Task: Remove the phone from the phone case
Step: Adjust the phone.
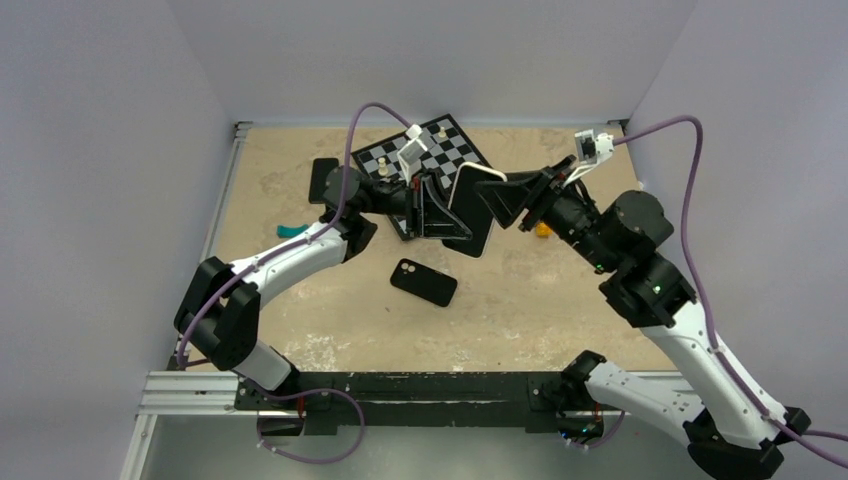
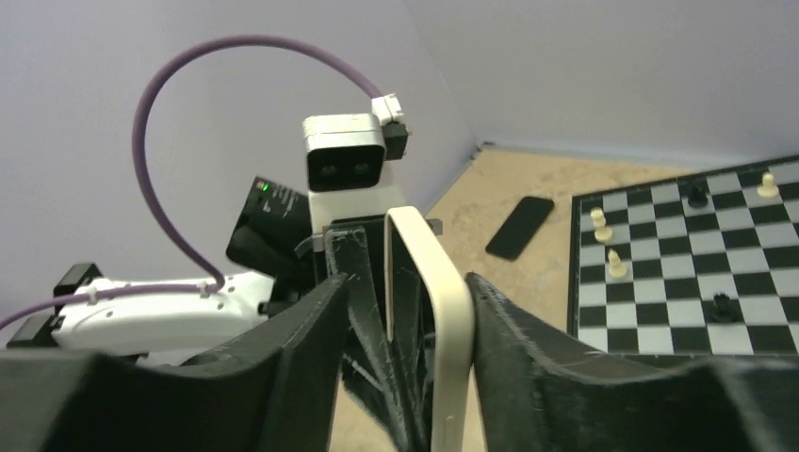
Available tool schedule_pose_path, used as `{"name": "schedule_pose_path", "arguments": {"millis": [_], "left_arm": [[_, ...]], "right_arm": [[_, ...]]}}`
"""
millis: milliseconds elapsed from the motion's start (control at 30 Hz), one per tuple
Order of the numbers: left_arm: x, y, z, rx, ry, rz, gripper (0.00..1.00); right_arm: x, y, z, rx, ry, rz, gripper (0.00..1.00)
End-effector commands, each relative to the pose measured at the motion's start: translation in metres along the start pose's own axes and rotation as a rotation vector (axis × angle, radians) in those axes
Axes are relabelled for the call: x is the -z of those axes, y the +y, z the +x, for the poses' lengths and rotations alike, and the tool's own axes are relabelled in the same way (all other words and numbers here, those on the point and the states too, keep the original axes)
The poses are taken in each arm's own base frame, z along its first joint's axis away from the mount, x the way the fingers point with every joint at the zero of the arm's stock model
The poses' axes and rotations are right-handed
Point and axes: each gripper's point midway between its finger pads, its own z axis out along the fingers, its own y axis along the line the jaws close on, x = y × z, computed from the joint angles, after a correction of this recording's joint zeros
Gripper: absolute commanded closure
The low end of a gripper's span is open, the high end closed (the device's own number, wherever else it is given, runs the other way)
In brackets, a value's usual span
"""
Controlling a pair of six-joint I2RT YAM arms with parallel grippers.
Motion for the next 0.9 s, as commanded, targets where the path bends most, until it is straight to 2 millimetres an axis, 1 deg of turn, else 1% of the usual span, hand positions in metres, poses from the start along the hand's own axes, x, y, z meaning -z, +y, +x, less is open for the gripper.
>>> {"name": "schedule_pose_path", "arguments": {"millis": [0,100,233,300,400,433,500,533,600,633,767,867], "left_arm": [[0.001,-0.006,0.0,-0.073,0.047,0.021,1.0],[0.001,-0.008,0.002,-0.086,0.066,0.034,1.0],[0.003,-0.01,0.006,-0.109,0.091,0.039,1.0],[0.003,-0.008,0.008,-0.111,0.104,0.037,1.0],[0.003,-0.004,0.012,-0.101,0.12,0.028,1.0],[0.004,-0.004,0.012,-0.1,0.121,0.027,1.0],[0.004,-0.004,0.012,-0.102,0.123,0.029,1.0],[0.004,-0.005,0.012,-0.104,0.124,0.03,1.0],[0.004,-0.007,0.012,-0.107,0.127,0.033,1.0],[0.004,-0.007,0.012,-0.108,0.129,0.034,1.0],[0.004,-0.009,0.012,-0.115,0.133,0.039,1.0],[0.004,-0.01,0.011,-0.118,0.134,0.041,1.0]], "right_arm": [[0.033,0.01,0.037,0.134,0.308,-0.076,0.37],[0.033,0.006,0.047,0.148,0.428,-0.075,0.35],[0.027,-0.003,0.045,0.136,0.47,-0.095,0.34],[0.023,-0.002,0.047,0.117,0.472,-0.137,0.36],[0.014,0.005,0.052,0.084,0.489,-0.205,0.41],[0.011,0.006,0.053,0.079,0.5,-0.218,0.49],[0.004,0.0,0.054,0.074,0.509,-0.203,0.6],[0.003,0.0,0.054,0.071,0.512,-0.215,0.63],[0.002,0.001,0.055,0.056,0.522,-0.26,0.74],[0.002,0.001,0.056,0.048,0.53,-0.274,0.76],[0.007,0.005,0.065,0.018,0.575,-0.354,0.8],[0.009,0.005,0.069,0.014,0.587,-0.371,0.82]]}}
